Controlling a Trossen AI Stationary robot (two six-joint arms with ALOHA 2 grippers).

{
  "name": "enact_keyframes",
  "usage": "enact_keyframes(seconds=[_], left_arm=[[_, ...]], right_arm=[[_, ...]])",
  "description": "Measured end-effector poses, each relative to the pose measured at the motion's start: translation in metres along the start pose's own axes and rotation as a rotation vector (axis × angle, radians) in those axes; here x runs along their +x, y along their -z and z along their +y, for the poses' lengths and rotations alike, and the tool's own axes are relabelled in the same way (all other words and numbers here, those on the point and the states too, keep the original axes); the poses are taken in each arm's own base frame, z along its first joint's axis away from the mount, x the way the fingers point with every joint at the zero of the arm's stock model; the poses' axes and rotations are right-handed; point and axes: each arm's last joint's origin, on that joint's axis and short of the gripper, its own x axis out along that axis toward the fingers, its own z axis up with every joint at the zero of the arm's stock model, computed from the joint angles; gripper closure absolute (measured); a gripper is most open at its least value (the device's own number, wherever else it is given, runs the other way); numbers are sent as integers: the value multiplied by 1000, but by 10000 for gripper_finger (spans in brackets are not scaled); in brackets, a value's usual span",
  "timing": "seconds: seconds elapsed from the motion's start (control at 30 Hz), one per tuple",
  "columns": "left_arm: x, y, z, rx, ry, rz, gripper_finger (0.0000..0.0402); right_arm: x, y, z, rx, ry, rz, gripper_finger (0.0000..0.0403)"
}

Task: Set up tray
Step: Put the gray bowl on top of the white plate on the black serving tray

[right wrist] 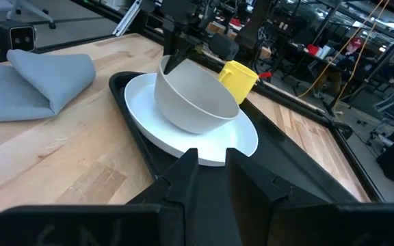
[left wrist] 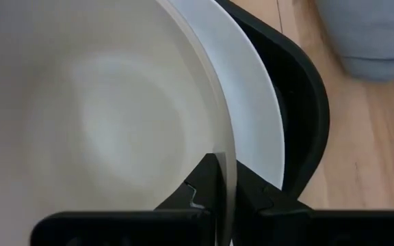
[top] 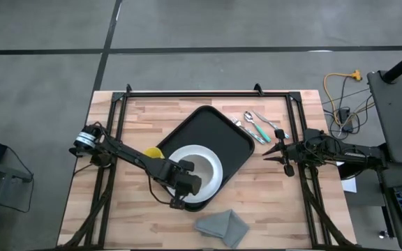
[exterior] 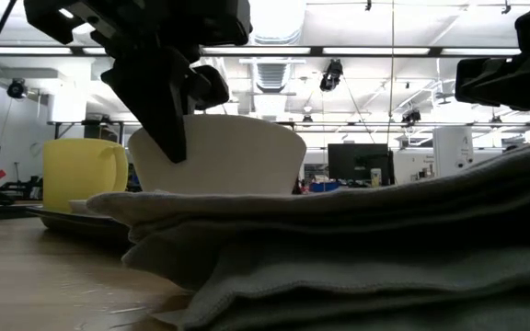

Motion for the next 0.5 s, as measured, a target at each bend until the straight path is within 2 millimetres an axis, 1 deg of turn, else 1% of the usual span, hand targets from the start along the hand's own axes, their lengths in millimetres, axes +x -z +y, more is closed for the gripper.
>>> enact_keyframes(seconds=[0.23,0.5], left_arm=[[0,2,0,-22,6,17,397],[1,4,0,-48,22,41,358]], right_arm=[[0,0,0,0,0,0,335],[0,0,0,0,0,0,335]])
